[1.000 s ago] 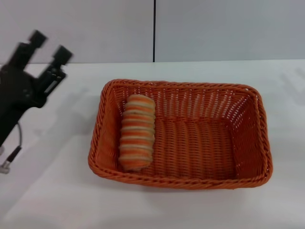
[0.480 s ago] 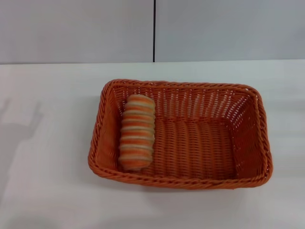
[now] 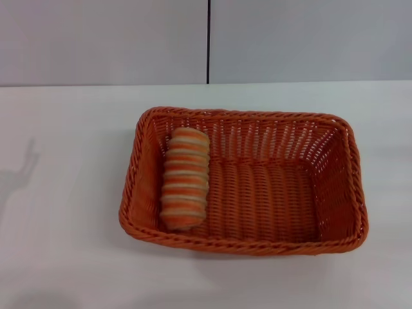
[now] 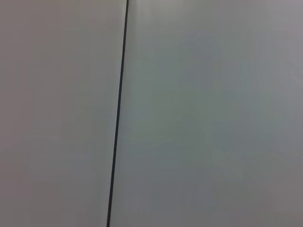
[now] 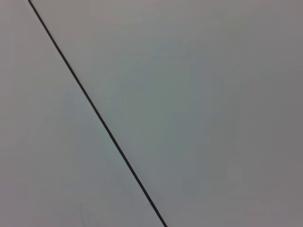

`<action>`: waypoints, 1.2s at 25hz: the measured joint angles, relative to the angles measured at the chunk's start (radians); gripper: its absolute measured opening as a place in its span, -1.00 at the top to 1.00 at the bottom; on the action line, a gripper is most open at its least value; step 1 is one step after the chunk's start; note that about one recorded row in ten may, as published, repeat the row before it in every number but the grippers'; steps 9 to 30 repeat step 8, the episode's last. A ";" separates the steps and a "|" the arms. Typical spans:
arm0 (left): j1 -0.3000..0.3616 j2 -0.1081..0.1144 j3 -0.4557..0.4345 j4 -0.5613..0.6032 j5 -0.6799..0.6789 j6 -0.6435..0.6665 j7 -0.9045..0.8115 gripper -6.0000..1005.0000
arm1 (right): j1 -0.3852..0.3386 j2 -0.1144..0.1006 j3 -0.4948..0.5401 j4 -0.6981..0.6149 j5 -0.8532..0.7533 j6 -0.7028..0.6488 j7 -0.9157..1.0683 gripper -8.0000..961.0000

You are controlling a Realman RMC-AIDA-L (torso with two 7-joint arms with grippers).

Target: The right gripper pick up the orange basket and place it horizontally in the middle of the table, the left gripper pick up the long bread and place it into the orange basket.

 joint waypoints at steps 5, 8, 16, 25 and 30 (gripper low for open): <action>-0.002 0.001 -0.005 0.000 0.000 -0.006 0.000 -0.66 | 0.002 0.000 0.001 0.005 0.001 -0.007 0.000 -0.20; -0.001 0.001 -0.006 0.000 0.000 -0.006 0.001 -0.66 | 0.009 0.000 0.002 0.005 0.001 -0.025 -0.001 -0.20; -0.001 0.001 -0.006 0.000 0.000 -0.006 0.001 -0.66 | 0.009 0.000 0.002 0.005 0.001 -0.025 -0.001 -0.20; -0.001 0.001 -0.006 0.000 0.000 -0.006 0.001 -0.66 | 0.009 0.000 0.002 0.005 0.001 -0.025 -0.001 -0.20; -0.001 0.001 -0.006 0.000 0.000 -0.006 0.001 -0.66 | 0.009 0.000 0.002 0.005 0.001 -0.025 -0.001 -0.20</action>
